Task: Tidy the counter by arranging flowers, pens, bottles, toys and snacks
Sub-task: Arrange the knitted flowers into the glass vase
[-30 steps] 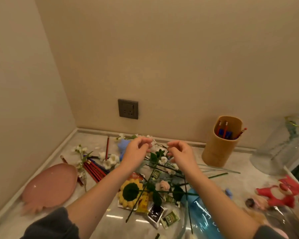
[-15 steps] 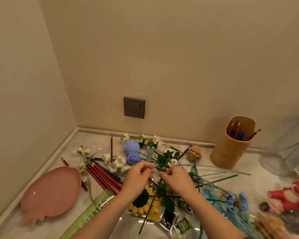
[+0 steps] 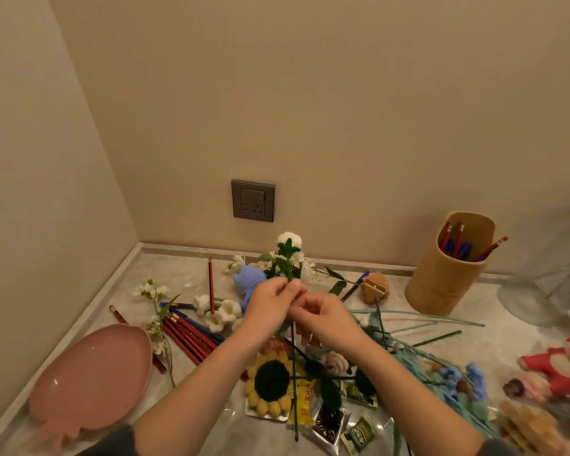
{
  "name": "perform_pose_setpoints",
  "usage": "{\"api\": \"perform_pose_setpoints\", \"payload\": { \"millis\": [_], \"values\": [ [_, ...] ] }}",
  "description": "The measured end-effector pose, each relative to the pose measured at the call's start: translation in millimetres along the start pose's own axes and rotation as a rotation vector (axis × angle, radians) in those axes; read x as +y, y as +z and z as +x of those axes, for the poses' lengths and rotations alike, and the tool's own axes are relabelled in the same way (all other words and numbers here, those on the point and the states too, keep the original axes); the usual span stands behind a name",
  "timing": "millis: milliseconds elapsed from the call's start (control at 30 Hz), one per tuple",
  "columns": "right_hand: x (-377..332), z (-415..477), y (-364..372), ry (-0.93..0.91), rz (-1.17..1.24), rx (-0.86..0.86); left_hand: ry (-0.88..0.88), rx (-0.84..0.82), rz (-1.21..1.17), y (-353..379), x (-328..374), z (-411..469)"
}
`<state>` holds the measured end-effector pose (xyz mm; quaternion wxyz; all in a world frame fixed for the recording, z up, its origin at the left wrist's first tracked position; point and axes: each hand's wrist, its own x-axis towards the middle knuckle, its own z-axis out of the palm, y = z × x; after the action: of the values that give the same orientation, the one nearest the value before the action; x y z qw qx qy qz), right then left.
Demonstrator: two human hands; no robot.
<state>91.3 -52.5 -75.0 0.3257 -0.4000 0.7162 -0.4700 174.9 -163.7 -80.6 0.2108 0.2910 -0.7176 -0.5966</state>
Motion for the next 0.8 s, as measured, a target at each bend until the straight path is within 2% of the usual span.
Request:
{"api": "perform_pose_setpoints", "payload": {
  "millis": [33,100,167,200,300,433,600,800],
  "values": [
    [-2.5,2.8,-2.9,-0.008,0.008,-0.009,-0.009,0.010,-0.015,-4.2,3.6,3.1],
    [-4.5,13.1,-8.6,-0.012,-0.053,0.109,-0.043,0.035,-0.088,-13.7,8.4,8.2],
    [-1.5,26.3,-13.6,-0.016,-0.296,0.304,-0.098,0.073,-0.188,-21.0,8.6,10.9],
    [1.0,31.8,-15.7,-0.018,-0.453,0.340,-0.126,0.094,-0.219,-22.9,7.0,11.1],
    [7.9,45.7,-14.9,0.013,-0.831,0.227,-0.175,0.137,-0.222,-21.1,-1.2,10.2],
    [10.9,61.2,-5.5,0.083,-1.095,0.126,-0.169,0.157,-0.197,-16.3,-9.2,9.6],
    [16.5,72.0,1.5,0.166,-1.083,-0.020,-0.177,0.160,-0.198,-15.5,-11.3,12.6],
    [11.7,74.5,-5.5,0.050,-0.833,0.077,-0.109,0.213,-0.191,-17.7,-8.5,15.1]
  ]
}}
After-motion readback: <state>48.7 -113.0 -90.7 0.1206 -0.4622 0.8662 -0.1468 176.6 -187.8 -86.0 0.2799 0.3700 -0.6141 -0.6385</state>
